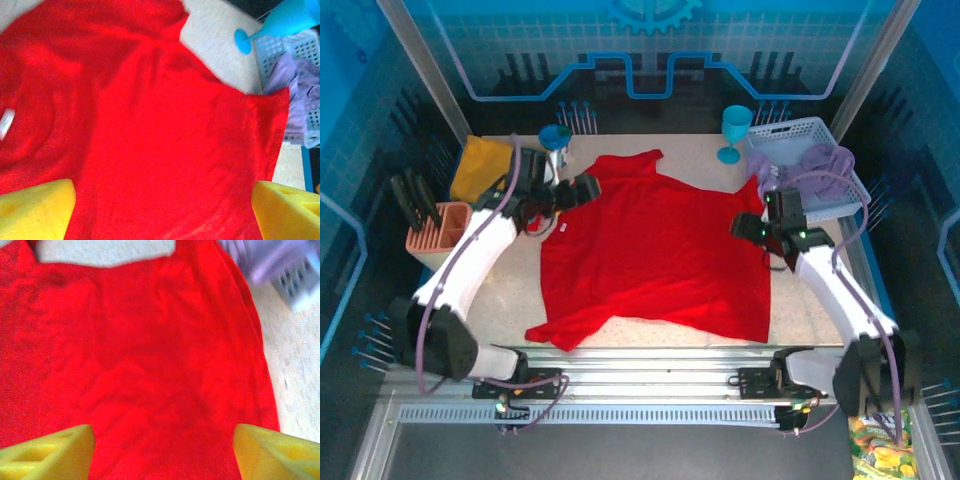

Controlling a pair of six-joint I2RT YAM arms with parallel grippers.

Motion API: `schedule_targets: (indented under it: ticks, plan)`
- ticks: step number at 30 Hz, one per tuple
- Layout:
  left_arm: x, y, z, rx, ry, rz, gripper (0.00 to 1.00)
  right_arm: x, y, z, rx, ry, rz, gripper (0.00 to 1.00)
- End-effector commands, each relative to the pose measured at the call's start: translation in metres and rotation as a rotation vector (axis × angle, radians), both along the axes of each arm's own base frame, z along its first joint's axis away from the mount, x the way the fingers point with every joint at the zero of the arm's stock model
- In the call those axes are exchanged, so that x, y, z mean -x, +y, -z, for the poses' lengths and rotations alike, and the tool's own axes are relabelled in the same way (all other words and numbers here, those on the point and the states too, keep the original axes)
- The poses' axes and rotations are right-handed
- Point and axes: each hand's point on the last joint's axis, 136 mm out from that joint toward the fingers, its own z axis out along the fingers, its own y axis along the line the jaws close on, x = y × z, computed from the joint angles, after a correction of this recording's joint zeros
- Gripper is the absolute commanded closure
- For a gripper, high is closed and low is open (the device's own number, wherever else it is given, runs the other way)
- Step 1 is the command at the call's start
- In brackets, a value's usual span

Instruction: Fold and stack the t-shirts

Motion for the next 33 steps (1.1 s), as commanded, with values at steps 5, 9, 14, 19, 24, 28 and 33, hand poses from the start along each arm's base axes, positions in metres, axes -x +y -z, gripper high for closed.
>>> schedule_targets:
  ticks: [5, 9, 14, 19, 24, 28, 33]
  plan:
    - [-0.105, -0.028, -0.007, -0.067, -0.19, 0.145, 0.09, -0.095, -0.021, -0.032, 0.057, -0.134, -0.004, 0.46]
    - [-0.148, -0.034, 0.009, -0.095, -0.203, 0.162, 0.11, -0.137, -0.027, -0.02, 0.068, -0.085, -0.022, 0.51]
    - [-0.183, -0.027, 0.041, -0.094, -0.121, 0.165, 0.15, -0.18, -0.034, 0.006, 0.093, -0.014, -0.021, 0.54]
    - [-0.203, -0.022, 0.052, -0.089, -0.162, 0.155, 0.16, -0.203, -0.048, 0.018, 0.166, 0.054, 0.017, 0.56]
    - [-0.211, -0.022, 0.069, -0.08, -0.119, 0.158, 0.17, -0.207, -0.056, 0.029, 0.209, 0.098, 0.039, 0.55]
    - [-0.214, -0.019, 0.071, -0.101, -0.128, 0.154, 0.17, -0.205, -0.059, 0.041, 0.221, 0.136, 0.04, 0.56]
    - [-0.219, -0.017, 0.077, -0.118, -0.127, 0.151, 0.17, -0.2, -0.053, 0.054, 0.2, 0.16, 0.019, 0.59]
